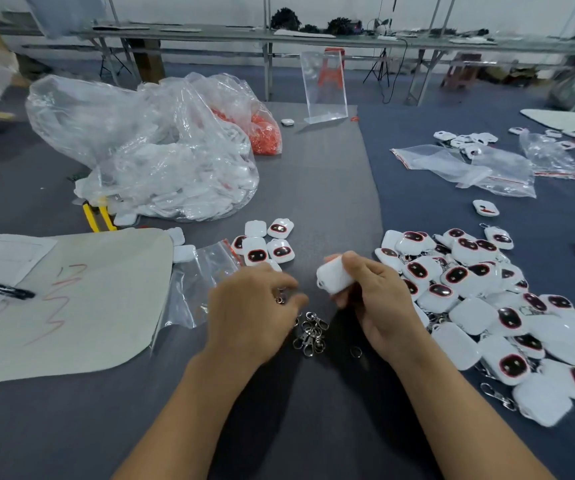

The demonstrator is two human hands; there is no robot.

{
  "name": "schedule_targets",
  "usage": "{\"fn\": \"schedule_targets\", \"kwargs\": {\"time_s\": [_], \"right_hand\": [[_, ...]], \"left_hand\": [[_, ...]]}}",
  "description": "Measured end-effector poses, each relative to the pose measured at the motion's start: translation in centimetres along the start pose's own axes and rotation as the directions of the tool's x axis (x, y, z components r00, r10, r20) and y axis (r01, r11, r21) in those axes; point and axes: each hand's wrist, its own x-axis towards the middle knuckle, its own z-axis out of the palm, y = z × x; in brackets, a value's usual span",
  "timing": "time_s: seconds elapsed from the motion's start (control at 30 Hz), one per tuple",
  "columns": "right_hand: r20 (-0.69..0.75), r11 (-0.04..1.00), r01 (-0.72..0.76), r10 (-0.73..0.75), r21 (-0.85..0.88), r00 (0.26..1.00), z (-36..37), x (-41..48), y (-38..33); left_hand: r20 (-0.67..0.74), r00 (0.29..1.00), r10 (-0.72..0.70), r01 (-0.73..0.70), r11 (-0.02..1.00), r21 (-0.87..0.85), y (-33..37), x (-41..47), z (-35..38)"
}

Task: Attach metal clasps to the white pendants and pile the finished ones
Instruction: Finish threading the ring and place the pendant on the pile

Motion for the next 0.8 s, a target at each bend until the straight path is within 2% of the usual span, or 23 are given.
{"fn": "schedule_targets", "kwargs": {"time_s": [0.07, 0.13, 0.23, 0.33, 0.43, 0.53, 0.63, 0.8], "right_hand": [[0.089, 0.996, -0.052, 0.045, 0.072, 0.995, -0.6, -0.1, -0.6], [0.143, 0.989, -0.119, 0.107, 0.084, 0.984, -1.3, -0.3, -0.9], [0.123, 0.973, -0.203, 0.189, 0.109, 0.974, -1.7, -0.1, -0.9], [0.069, 0.947, -0.249, 0.24, 0.202, 0.968, -1.5, 0.5, -0.9], [0.018, 0.936, -0.27, 0.273, 0.228, 0.962, -1.5, 1.1, -1.0], [0.07, 0.953, -0.25, 0.241, 0.173, 0.968, -1.3, 1.0, -0.7], [0.127, 0.975, -0.215, 0.206, 0.063, 0.97, -1.2, 0.6, -0.2], [0.066, 0.97, -0.205, 0.197, 0.132, 0.978, -0.7, 0.5, -0.4]], "left_hand": [[0.226, 0.971, 0.081, -0.073, 0.996, -0.043, 0.7, -1.1, 0.3], [0.26, 0.952, 0.159, -0.163, 0.987, -0.009, 1.1, -2.0, 0.7], [0.231, 0.957, 0.177, -0.161, 0.983, -0.087, 1.1, -2.5, 0.9], [0.142, 0.97, 0.198, -0.189, 0.979, -0.079, 1.3, -2.5, 1.1], [0.024, 0.999, 0.026, -0.022, 0.983, -0.181, 1.3, -2.3, 1.1], [0.042, 0.994, -0.098, 0.106, 0.94, -0.325, 1.0, -1.8, 1.1], [0.042, 0.991, -0.131, 0.137, 0.936, -0.323, 0.7, -1.7, 1.2], [-0.007, 0.99, -0.138, 0.129, 0.947, -0.295, 1.0, -1.4, 0.6]]}}
